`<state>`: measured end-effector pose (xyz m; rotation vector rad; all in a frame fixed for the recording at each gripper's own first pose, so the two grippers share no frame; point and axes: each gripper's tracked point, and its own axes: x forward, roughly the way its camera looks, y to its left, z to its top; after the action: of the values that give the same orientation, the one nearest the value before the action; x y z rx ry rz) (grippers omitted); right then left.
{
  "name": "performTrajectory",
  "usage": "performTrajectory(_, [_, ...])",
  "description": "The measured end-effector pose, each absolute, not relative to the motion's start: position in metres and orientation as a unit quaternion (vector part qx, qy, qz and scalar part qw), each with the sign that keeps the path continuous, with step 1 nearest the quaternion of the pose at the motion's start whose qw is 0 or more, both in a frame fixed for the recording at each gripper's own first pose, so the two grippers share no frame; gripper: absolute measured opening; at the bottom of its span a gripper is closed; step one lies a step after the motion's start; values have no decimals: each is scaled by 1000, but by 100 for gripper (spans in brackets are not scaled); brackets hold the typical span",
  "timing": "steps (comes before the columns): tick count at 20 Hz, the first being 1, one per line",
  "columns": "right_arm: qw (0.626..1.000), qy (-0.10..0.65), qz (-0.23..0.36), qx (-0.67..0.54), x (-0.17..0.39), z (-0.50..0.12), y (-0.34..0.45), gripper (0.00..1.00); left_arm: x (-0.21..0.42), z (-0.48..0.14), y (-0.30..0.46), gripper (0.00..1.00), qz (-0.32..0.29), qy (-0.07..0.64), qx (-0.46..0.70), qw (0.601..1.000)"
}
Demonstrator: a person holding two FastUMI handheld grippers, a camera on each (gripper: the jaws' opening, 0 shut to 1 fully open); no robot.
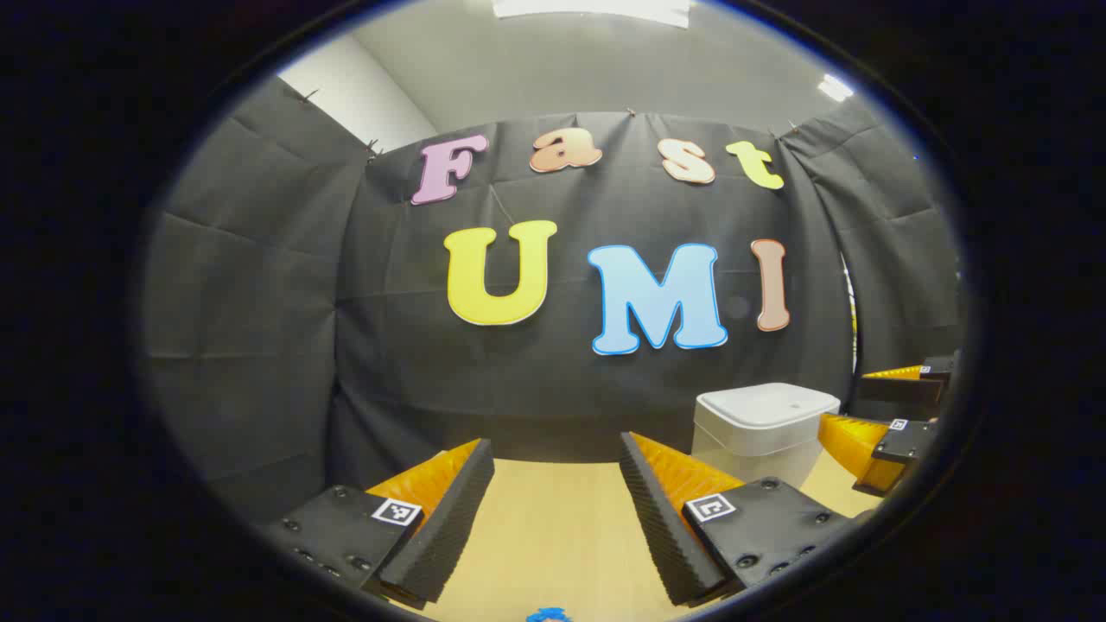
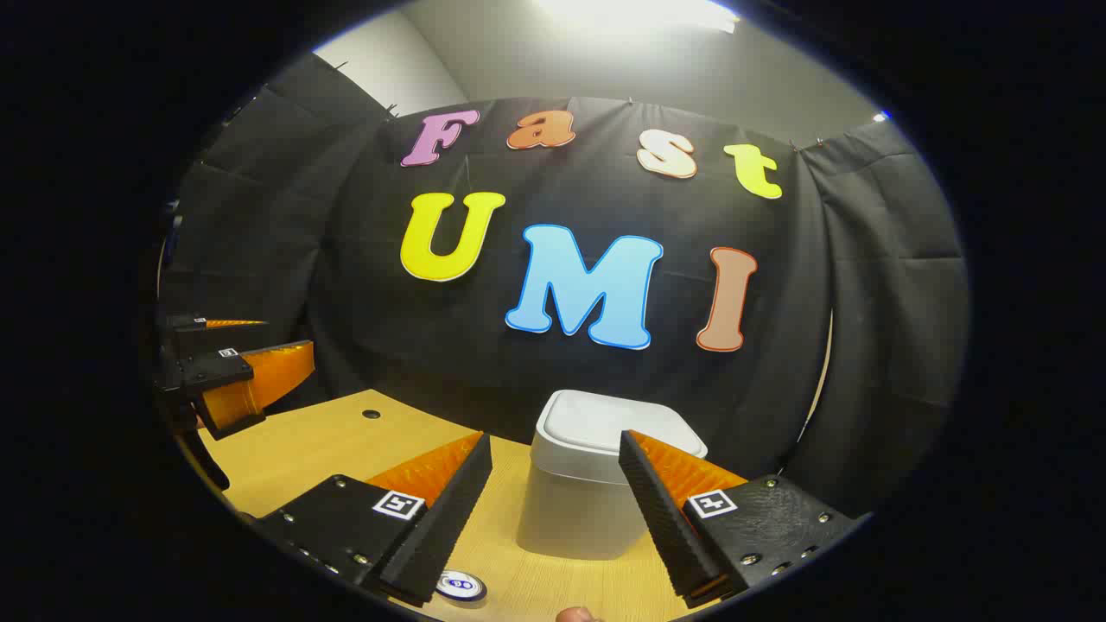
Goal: Press the lid of the desktop garbage bin to open it, pick up the crumpled paper on the desktop and throw it into the bin, then pick up the pop can on the desktop and drop it into the bin, and finally close the garbage bin lid.
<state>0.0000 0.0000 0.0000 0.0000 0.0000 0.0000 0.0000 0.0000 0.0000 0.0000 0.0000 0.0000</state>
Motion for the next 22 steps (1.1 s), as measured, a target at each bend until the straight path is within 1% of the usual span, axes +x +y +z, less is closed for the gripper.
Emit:
performTrajectory(13, [999, 18, -16, 23, -9, -10, -15, 95, -6, -10, -12, 96, -8, 20, -9, 1000])
performTrajectory(22, [999, 34, -19, 26, -11, -18, -19, 95, -9, -9, -19, 96, -12, 17, -7, 1000])
